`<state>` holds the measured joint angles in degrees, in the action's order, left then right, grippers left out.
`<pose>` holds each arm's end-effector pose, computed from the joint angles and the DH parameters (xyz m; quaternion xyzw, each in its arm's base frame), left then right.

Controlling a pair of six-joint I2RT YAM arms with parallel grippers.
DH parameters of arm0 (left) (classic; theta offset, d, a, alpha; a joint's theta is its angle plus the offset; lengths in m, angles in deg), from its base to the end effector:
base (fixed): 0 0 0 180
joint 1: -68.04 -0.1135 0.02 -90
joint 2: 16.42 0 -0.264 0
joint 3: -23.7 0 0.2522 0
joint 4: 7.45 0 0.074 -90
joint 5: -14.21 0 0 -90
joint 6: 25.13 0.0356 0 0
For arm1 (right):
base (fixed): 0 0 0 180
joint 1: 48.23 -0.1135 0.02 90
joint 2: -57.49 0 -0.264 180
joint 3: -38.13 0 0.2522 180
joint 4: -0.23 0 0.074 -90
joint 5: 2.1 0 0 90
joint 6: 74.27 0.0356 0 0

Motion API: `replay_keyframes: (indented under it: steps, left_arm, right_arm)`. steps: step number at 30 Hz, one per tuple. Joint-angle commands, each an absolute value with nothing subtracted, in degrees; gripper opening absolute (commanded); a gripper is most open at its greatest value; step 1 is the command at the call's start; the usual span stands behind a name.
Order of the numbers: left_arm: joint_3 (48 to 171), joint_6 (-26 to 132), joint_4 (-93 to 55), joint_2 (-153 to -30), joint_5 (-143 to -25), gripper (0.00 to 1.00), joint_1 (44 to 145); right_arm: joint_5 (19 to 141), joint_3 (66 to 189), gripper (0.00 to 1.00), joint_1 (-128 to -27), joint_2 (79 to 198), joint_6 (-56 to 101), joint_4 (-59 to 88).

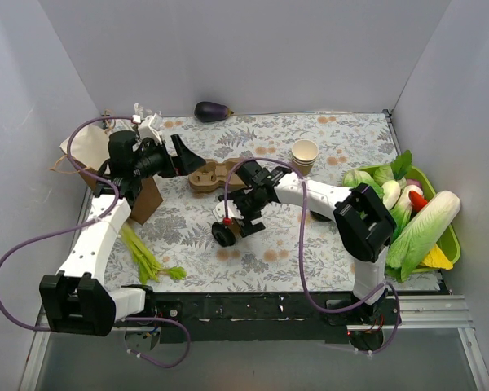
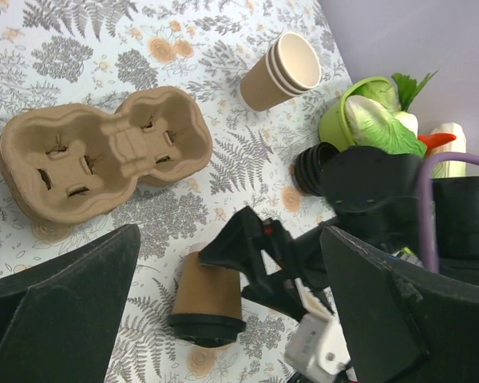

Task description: Pack the takeout coffee

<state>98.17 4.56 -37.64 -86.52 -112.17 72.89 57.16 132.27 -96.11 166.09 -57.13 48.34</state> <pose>0.2713 -0.0442 0.3362 -0.2277 0.7896 -0.4946 0.2829 0.2525 0.3064 0.2079 -0.8453 0.4085 0.2020 0.2789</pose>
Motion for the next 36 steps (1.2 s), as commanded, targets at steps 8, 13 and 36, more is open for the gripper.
replay_keyframes:
  steps: [8, 13, 36]
  left_arm:
    - [98.54, 6.33, -41.34, -82.42, -111.21, 0.98, 72.35]
    - [100.83, 7.3, -42.13, -85.67, -112.0, 0.98, 72.26]
    - [105.4, 25.14, -44.6, -105.52, -112.87, 0.92, 88.87]
  right_arm:
    - [56.52, 131.26, 0.82, -97.63, 168.5, -55.21, 40.28]
    - [54.94, 128.62, 0.61, -96.75, 167.53, -41.09, 35.53]
    - [44.04, 88.63, 0.52, -76.27, 150.03, 4.04, -25.82]
